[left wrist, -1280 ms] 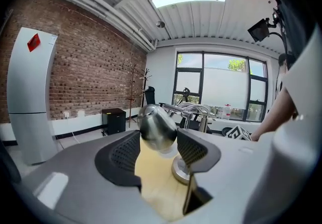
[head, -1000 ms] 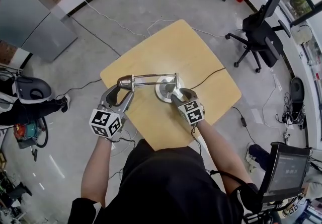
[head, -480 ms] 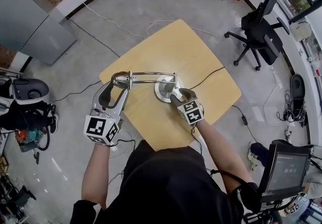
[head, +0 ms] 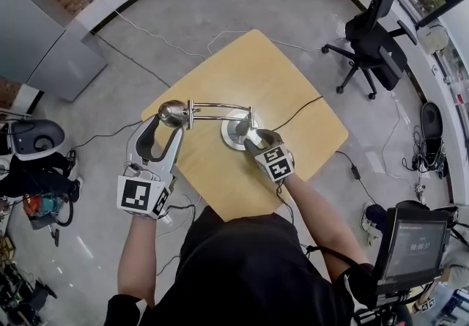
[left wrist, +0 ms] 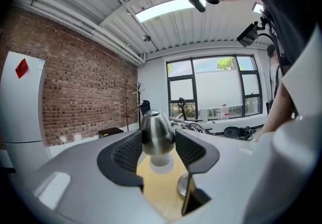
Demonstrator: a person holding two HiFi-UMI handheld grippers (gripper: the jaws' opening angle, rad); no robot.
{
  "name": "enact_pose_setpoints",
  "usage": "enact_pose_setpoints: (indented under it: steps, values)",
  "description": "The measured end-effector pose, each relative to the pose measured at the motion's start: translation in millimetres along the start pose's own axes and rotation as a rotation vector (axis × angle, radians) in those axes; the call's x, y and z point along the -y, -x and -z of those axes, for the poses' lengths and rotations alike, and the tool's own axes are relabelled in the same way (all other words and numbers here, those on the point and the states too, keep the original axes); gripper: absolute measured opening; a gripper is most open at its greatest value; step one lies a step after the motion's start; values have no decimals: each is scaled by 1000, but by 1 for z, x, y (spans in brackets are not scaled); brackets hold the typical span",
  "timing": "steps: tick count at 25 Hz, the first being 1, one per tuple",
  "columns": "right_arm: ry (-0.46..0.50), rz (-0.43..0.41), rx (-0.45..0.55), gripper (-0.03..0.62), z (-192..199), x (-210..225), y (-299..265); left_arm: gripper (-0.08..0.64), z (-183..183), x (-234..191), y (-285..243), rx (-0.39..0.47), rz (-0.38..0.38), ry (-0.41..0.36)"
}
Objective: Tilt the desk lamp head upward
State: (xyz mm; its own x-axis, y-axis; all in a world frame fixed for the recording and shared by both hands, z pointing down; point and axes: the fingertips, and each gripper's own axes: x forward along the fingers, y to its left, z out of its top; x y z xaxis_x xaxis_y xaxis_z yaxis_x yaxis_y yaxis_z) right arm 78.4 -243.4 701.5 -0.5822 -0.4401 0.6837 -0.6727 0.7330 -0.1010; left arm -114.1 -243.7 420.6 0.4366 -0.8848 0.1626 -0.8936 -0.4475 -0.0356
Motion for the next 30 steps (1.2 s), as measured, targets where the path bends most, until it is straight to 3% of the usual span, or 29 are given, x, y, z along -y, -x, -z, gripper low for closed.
enact_pose_setpoints:
  steps: [11,22,30]
  values:
    - [43,-34,-21,193,0,-5,-3,210,-21,0,-2,46,5,6]
    - [44,-31,-37,193,-3,-7,1,198,-70,19,-3,137,43,-69]
    - [72,-56,-47,193,0,-7,0,193,-66,16,-3,137,39,-56]
